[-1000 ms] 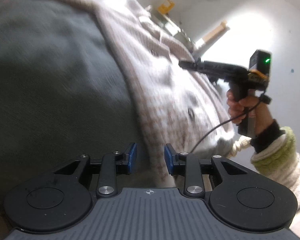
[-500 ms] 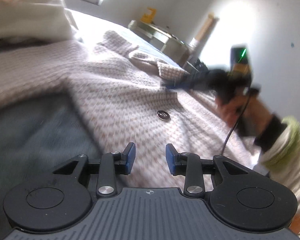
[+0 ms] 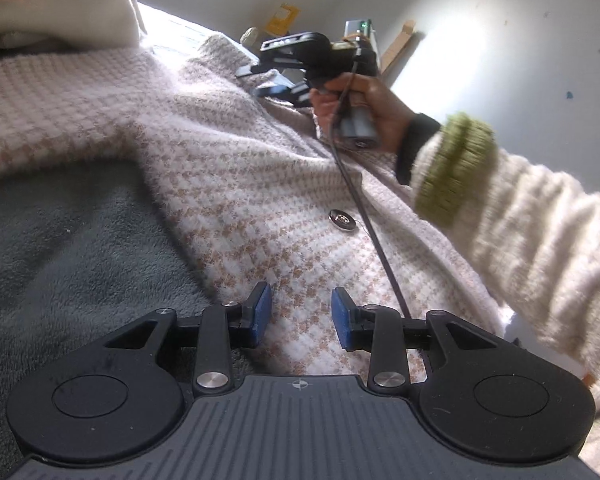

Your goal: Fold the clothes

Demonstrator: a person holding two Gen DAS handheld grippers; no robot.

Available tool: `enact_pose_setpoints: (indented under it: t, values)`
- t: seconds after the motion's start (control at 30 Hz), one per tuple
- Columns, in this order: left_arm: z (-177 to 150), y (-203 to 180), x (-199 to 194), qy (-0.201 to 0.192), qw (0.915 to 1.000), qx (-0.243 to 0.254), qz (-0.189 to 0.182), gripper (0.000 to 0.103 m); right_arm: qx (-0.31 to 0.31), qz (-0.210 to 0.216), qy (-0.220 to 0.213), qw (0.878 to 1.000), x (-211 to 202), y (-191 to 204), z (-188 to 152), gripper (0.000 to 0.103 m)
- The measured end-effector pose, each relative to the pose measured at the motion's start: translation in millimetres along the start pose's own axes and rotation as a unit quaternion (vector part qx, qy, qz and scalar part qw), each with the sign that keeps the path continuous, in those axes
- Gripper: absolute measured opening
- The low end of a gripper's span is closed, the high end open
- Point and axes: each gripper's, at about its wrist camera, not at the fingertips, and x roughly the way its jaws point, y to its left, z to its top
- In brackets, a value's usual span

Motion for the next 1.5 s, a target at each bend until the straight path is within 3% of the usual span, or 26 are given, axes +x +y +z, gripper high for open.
enact_pose_setpoints:
  t: [0.03,0.07,0.1,0.27,0.5,0.53,0.63,0.7,0.8,0.93,1.03,1.13,1.17,1.23,1.37,1.43,1.5]
  values:
    - [0,0,0,0.000,1.0000,-0.001,-0.001,0.033,-0.006,0.006,-0.005,1.000,2,1,1,0.032]
    - [0,0,-2,0.000,1.0000,-0.002,-0.001,0.033,-0.015,0.010,-0.015,1.000,1,3,3,0.010]
    - [-1,-1,-2,0.001,1.0000,-0.002,-0.001,0.033,-0.024,0.014,-0.029,0.999,-1,6,5,0.009]
    - [-2,-3,-2,0.001,1.0000,0.002,0.003,0.033,-0.067,0.028,-0.092,0.993,-11,18,15,0.008]
    - [-9,-6,-5,-0.001,1.0000,0.009,0.004,0.033,-0.091,-0.051,-0.054,0.993,34,7,4,0.009]
    - [-10,-7,-5,-0.001,0.9999,0.010,0.004,0.033,-0.086,-0.053,-0.051,0.994,33,6,4,0.011]
    - [-10,-7,-5,-0.001,0.9999,0.011,0.007,0.033,-0.065,-0.059,-0.054,0.995,20,2,9,0.029]
    - [-10,-8,-4,-0.001,0.9999,0.010,0.008,0.033,-0.053,-0.061,-0.068,0.994,2,2,15,0.029]
    - [-9,-9,-4,-0.001,0.9999,0.007,0.008,0.033,-0.058,-0.031,-0.089,0.994,-27,13,21,0.032]
    - [-9,-7,-4,-0.002,1.0000,0.004,0.006,0.033,-0.091,0.036,-0.044,0.994,-18,46,20,0.032]
    - [-10,-6,-5,-0.004,1.0000,0.006,0.003,0.033,-0.100,0.043,0.007,0.994,26,64,15,0.031]
    - [-11,-6,-7,-0.006,1.0000,0.008,0.001,0.033,-0.090,-0.004,0.019,0.996,71,62,14,0.022]
    - [-12,-6,-7,-0.006,0.9999,0.009,0.001,0.033,-0.080,-0.014,0.011,0.997,78,57,16,0.008]
    - [-13,-7,-8,-0.006,0.9999,0.011,0.001,0.033,-0.048,-0.018,0.000,0.999,84,46,23,0.001]
    - [-15,-7,-10,-0.008,0.9999,0.009,-0.001,0.033,-0.010,-0.005,-0.018,1.000,63,37,34,0.003]
    - [-16,-5,-11,-0.010,0.9999,0.002,-0.006,0.033,-0.031,-0.015,-0.035,0.999,33,38,37,0.011]
    - [-16,-2,-12,-0.011,0.9998,-0.007,-0.012,0.033,-0.049,-0.014,-0.046,0.998,-9,33,42,0.012]
